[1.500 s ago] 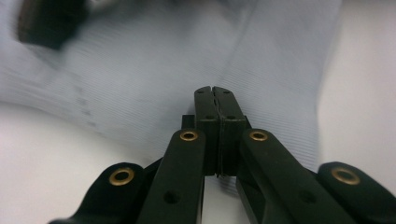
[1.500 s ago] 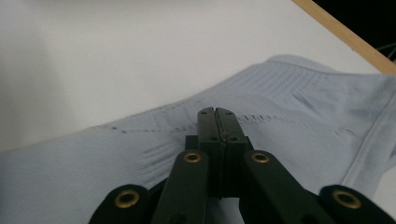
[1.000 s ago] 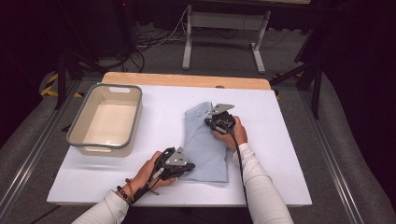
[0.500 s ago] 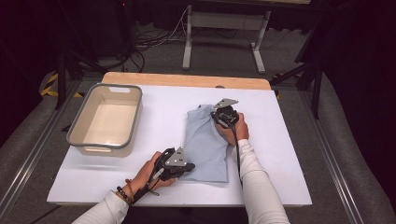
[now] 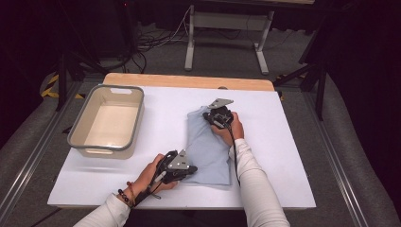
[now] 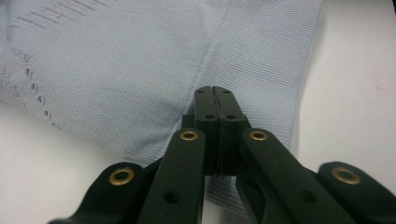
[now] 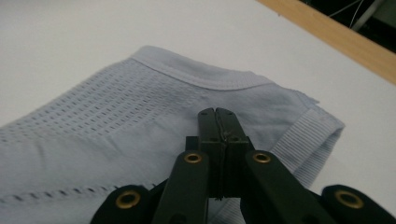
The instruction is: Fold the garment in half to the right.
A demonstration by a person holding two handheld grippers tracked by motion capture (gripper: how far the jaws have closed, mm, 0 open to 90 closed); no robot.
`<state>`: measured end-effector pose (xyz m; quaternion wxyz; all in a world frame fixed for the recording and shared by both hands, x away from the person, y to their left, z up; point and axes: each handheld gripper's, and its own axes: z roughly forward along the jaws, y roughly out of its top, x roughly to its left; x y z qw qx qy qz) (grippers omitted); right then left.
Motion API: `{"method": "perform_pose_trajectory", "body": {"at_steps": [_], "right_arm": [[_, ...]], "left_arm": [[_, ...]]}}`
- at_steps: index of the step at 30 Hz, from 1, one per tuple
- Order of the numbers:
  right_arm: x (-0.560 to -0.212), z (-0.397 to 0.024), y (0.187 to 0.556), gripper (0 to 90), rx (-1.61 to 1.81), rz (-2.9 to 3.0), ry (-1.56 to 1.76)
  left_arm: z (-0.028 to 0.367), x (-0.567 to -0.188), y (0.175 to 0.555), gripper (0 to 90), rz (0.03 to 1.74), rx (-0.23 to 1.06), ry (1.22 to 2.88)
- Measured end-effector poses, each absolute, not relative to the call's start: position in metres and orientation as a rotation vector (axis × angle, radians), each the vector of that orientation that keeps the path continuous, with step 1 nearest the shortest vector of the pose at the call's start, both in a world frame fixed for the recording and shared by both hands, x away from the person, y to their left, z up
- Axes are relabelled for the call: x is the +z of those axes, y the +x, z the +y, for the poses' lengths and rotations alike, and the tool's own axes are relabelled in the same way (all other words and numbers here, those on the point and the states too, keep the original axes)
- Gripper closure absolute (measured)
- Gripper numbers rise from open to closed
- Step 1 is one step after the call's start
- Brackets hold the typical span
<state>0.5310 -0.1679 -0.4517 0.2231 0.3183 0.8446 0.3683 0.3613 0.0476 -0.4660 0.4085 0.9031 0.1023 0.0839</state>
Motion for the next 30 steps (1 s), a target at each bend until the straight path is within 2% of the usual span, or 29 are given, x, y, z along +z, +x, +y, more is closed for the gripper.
{"method": "perform_pose_trajectory", "body": {"at_steps": [13,15,16,18,26,30], "right_arm": [[-0.46,-0.19,0.538,89.5,0.965,2.212,1.057],[-0.46,-0.192,0.538,89.3,0.939,2.193,1.069],[-0.458,-0.2,0.538,86.4,0.962,2.164,1.108],[-0.454,-0.206,0.536,88.1,1.03,2.17,1.12],[-0.424,-0.219,0.5,89.6,1.128,2.146,0.987],[-0.411,-0.221,0.466,89.6,1.148,2.181,0.873]], "left_arm": [[0.046,-0.465,0.357,90.0,0.249,0.254,2.294],[0.046,-0.464,0.356,90.0,0.25,0.256,2.283],[0.048,-0.463,0.355,89.9,0.246,0.209,2.235],[0.051,-0.458,0.355,89.9,0.249,0.231,2.202],[0.067,-0.438,0.366,88.4,0.305,0.32,2.129],[0.065,-0.438,0.372,86.3,0.318,0.369,2.132]]}}
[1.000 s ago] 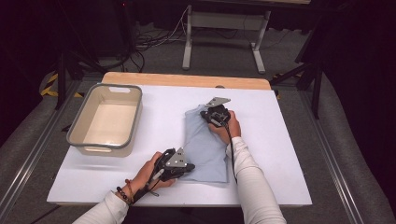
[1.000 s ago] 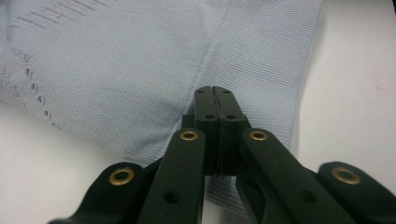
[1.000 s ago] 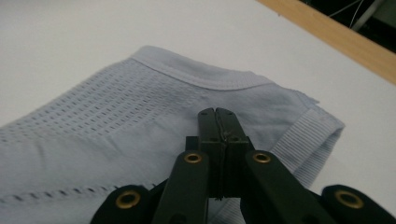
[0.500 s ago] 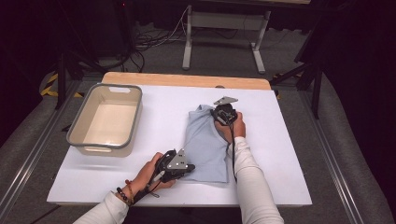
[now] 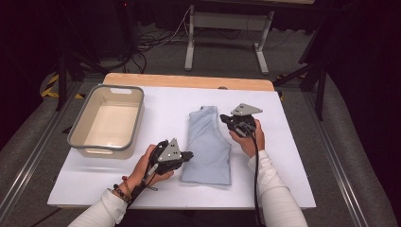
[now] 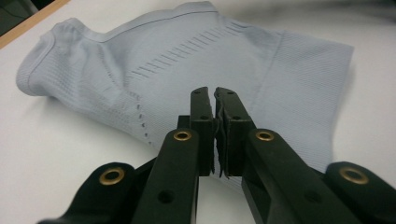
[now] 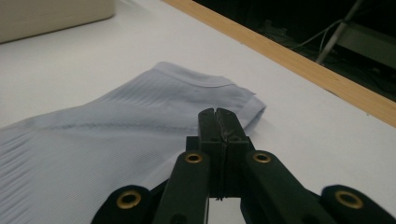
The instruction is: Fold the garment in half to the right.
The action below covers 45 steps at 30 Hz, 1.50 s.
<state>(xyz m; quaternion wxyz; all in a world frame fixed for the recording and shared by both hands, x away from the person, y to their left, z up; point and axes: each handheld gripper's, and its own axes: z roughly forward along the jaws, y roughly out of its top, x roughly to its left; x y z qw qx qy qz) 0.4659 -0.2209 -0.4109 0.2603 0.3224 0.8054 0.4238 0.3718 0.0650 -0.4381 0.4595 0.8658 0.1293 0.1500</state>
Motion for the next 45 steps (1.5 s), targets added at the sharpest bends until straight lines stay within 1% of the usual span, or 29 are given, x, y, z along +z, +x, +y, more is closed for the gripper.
{"method": "perform_pose_trajectory", "body": {"at_steps": [5,10,15,16,18,22,26,27,28,33,34,35,39,42,45], "right_arm": [[-0.408,-0.22,0.427,89.7,1.163,2.205,0.78],[-0.424,-0.22,0.405,89.6,1.168,2.242,0.777],[-0.446,-0.218,0.398,89.6,1.094,2.305,0.781],[-0.446,-0.218,0.398,89.6,1.094,2.305,0.781],[-0.46,-0.213,0.397,89.7,1.003,2.328,0.75],[-0.458,-0.212,0.397,89.6,0.993,2.32,0.748],[-0.451,-0.215,0.393,89.6,1.023,2.28,0.757],[-0.443,-0.217,0.389,89.6,1.115,2.243,0.773],[-0.44,-0.217,0.387,89.5,1.134,2.237,0.757],[-0.433,-0.207,0.37,88.0,1.161,2.24,0.65],[-0.434,-0.205,0.368,87.6,1.159,2.254,0.644],[-0.434,-0.205,0.368,87.6,1.159,2.254,0.644],[-0.45,-0.207,0.366,86.1,1.128,2.313,0.668],[-0.456,-0.211,0.367,87.4,1.13,2.331,0.705],[-0.46,-0.212,0.368,88.7,1.126,2.338,0.713]], "left_arm": [[0.057,-0.439,0.38,88.6,0.34,0.446,2.112],[0.049,-0.444,0.393,89.2,0.376,0.435,2.143],[0.044,-0.452,0.399,89.5,0.394,0.417,2.178],[0.044,-0.452,0.399,89.5,0.394,0.417,2.178],[0.04,-0.459,0.401,89.5,0.404,0.388,2.189],[0.038,-0.461,0.402,89.6,0.403,0.39,2.195],[0.039,-0.454,0.397,89.0,0.392,0.419,2.152],[0.042,-0.449,0.394,88.6,0.385,0.431,2.12],[0.045,-0.445,0.392,88.7,0.385,0.439,2.098],[0.05,-0.441,0.391,88.6,0.381,0.444,2.11],[0.052,-0.447,0.393,88.4,0.378,0.411,2.145],[0.052,-0.447,0.393,87.8,0.378,0.411,2.145],[0.053,-0.46,0.395,89.0,0.376,0.343,2.165],[0.054,-0.462,0.396,89.3,0.374,0.32,2.171],[0.056,-0.461,0.393,89.3,0.369,0.335,2.155]]}}
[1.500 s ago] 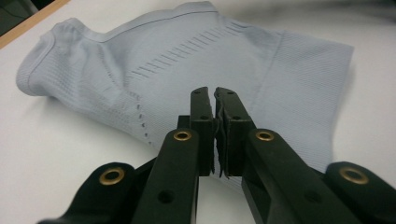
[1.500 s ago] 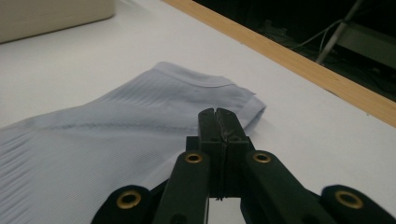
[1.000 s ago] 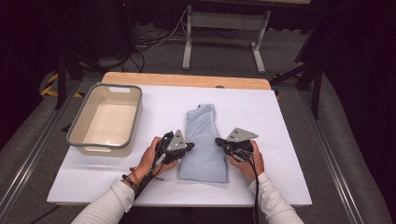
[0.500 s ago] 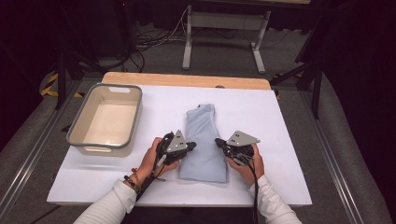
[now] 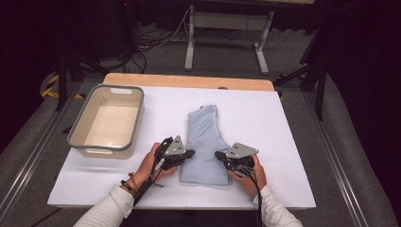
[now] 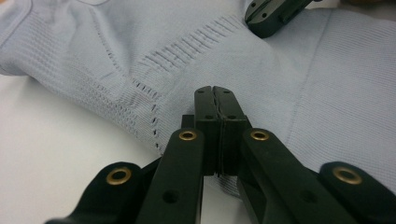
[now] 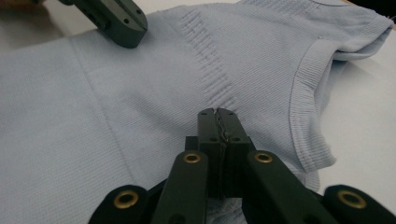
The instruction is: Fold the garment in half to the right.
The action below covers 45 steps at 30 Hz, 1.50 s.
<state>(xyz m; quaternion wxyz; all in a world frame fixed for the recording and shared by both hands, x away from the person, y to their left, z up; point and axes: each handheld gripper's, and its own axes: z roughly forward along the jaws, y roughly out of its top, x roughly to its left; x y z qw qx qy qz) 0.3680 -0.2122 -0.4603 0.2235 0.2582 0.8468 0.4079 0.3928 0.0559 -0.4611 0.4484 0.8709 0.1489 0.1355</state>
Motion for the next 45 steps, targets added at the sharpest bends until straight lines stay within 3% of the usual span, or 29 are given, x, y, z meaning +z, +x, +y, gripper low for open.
{"method": "perform_pose_trajectory", "body": {"at_steps": [10,13,23,34,45], "right_arm": [[-0.441,-0.219,0.362,82.3,1.183,2.255,0.703],[-0.436,-0.219,0.36,79.5,1.199,2.234,0.693],[-0.418,-0.218,0.345,61.3,1.228,2.155,0.618],[-0.412,-0.217,0.337,32.8,1.231,2.136,0.663],[-0.414,-0.218,0.324,20.9,1.179,2.117,0.626]], "left_arm": [[0.073,-0.437,0.381,84.6,0.317,0.446,2.121],[0.077,-0.433,0.379,78.8,0.331,0.47,2.103],[0.079,-0.426,0.368,61.7,0.292,0.519,2.057],[0.088,-0.425,0.359,40.0,0.302,0.543,2.044],[0.105,-0.429,0.349,21.8,0.283,0.548,2.028]]}}
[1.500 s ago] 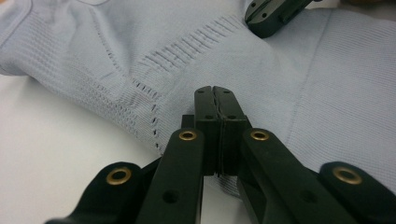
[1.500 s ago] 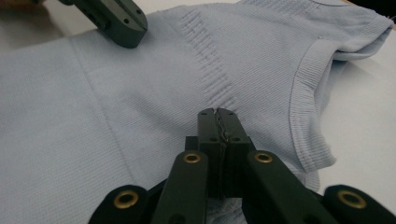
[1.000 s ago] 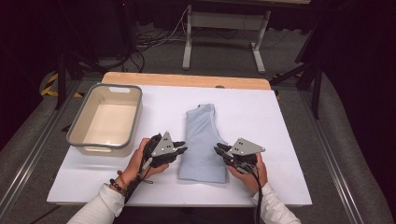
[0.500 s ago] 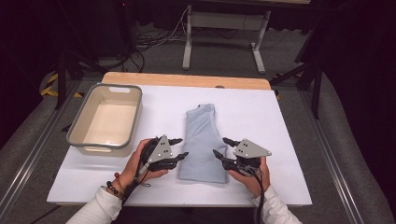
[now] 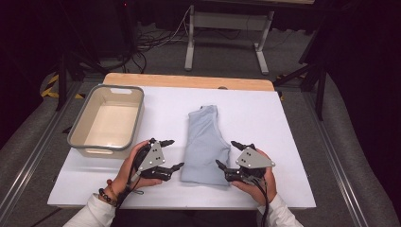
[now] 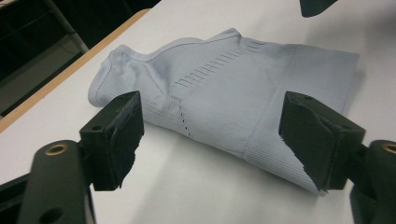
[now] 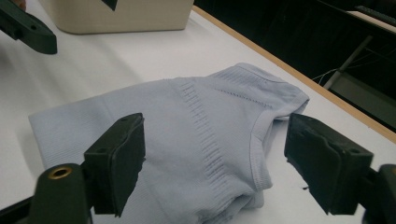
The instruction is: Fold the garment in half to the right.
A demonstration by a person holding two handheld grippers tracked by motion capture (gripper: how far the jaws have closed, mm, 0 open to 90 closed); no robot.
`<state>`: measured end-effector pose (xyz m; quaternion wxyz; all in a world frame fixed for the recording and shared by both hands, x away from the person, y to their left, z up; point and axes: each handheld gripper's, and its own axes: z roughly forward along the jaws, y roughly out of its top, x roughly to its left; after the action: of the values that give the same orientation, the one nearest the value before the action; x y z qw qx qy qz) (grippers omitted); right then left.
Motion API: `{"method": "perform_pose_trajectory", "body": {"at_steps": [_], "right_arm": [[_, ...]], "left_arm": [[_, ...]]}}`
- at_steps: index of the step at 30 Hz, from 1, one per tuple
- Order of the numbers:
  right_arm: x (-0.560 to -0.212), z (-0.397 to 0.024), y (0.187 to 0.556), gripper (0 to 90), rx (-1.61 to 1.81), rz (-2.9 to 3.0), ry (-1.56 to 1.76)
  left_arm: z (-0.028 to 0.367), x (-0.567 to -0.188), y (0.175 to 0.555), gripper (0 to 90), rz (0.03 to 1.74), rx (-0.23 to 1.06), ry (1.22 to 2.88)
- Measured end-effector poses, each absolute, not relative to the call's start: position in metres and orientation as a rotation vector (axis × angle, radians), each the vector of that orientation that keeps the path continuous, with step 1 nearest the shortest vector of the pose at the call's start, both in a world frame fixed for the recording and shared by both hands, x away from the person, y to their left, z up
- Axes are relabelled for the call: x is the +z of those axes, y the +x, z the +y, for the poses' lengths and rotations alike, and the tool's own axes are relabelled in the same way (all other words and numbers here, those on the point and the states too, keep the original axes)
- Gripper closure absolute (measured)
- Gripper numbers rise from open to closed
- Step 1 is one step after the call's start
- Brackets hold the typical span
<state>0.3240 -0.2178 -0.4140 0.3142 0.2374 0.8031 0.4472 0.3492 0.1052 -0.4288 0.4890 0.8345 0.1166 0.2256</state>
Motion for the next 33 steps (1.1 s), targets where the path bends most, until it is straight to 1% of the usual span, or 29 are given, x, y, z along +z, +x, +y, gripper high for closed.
{"method": "perform_pose_trajectory", "body": {"at_steps": [8,12,17,19,23,33], "right_arm": [[-0.419,-0.22,0.317,16.1,1.178,2.109,0.591],[-0.423,-0.226,0.314,16.2,1.181,2.095,0.593],[-0.428,-0.231,0.309,16.7,1.185,2.092,0.613],[-0.428,-0.233,0.308,16.7,1.178,2.089,0.617],[-0.429,-0.238,0.306,16.7,1.192,2.082,0.632],[-0.437,-0.246,0.302,16.9,1.148,2.085,0.635]], "left_arm": [[0.116,-0.431,0.341,14.7,0.286,0.538,2.007],[0.119,-0.433,0.337,11.1,0.289,0.534,2.001],[0.124,-0.437,0.331,10.2,0.301,0.543,2.006],[0.128,-0.438,0.328,9.8,0.311,0.518,1.993],[0.135,-0.44,0.322,9.0,0.325,0.508,1.984],[0.143,-0.453,0.316,7.9,0.368,0.497,2.021]]}}
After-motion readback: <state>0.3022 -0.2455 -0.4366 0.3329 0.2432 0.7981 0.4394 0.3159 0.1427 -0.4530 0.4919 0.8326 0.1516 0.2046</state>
